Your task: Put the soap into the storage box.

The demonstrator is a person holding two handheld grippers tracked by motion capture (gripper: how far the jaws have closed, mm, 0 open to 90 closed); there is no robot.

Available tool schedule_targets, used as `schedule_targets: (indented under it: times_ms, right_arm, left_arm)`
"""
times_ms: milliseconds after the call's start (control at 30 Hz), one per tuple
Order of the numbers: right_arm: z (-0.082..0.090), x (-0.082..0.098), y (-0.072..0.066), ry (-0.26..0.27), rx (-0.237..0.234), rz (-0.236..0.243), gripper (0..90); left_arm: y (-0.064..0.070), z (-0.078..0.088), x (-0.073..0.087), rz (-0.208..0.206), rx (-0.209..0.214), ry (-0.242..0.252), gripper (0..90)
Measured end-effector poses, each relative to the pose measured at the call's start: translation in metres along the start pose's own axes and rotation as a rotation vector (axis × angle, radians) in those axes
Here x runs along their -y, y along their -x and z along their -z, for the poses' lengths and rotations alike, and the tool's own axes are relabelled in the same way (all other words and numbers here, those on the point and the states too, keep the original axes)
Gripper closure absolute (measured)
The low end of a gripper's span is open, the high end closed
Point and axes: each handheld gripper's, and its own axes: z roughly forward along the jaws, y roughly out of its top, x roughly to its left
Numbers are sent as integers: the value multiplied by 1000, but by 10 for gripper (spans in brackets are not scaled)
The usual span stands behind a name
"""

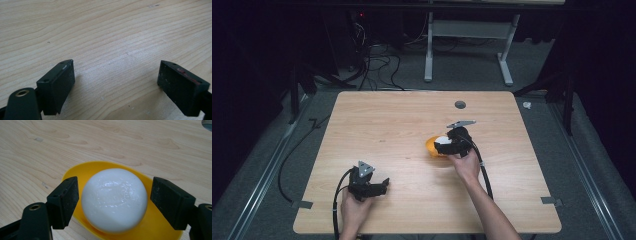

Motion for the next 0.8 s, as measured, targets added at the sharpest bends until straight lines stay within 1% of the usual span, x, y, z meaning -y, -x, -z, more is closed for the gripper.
schedule_targets:
  times_ms: [367,533,667,800]
  right_arm:
    - [13,-1,4,37,-8,-2,245]
    - [19,-1,6,54,-5,5,250]
    - [24,-1,8,64,-2,-2,253]
    - [30,-1,10,75,-2,1,256]
  left_arm:
    - [0,0,0,0,0,0,147]
    - [0,0,0,0,0,0,148]
    - [0,0,0,0,1,0,148]
    - [0,0,0,0,1,0,148]
